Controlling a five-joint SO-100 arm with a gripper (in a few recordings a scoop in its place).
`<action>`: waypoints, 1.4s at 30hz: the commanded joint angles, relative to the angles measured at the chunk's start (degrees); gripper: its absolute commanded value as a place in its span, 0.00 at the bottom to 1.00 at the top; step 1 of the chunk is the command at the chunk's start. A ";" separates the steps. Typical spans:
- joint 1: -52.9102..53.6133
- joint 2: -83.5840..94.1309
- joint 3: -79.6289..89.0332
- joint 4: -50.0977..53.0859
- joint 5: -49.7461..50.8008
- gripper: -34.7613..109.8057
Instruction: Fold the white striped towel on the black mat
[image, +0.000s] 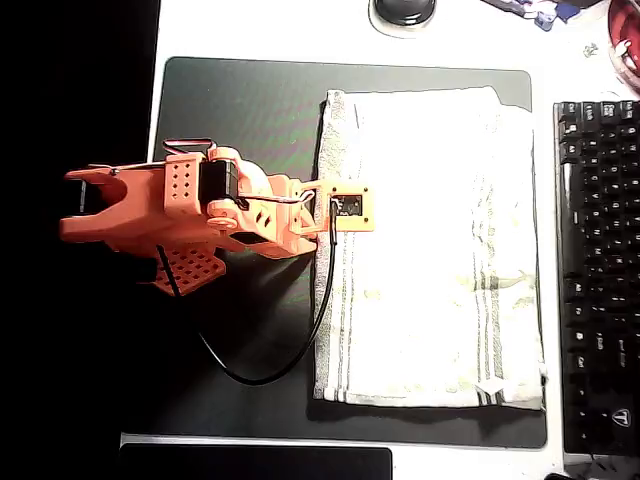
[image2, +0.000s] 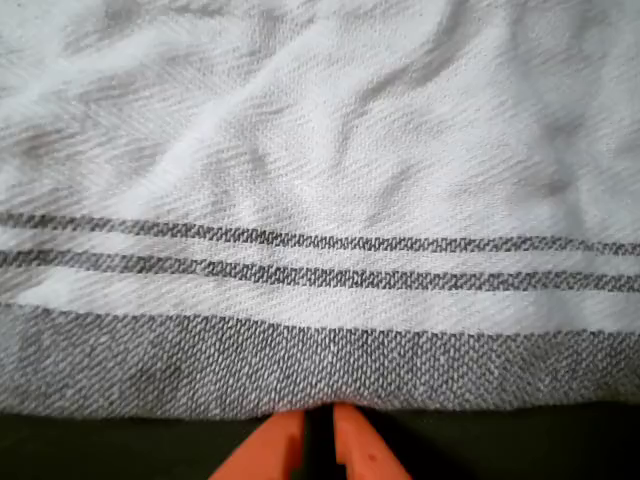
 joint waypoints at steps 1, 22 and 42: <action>0.26 1.41 1.32 1.32 -1.14 0.24; 0.26 1.41 1.32 1.32 -1.14 0.24; 0.18 1.41 1.32 1.41 -3.69 0.24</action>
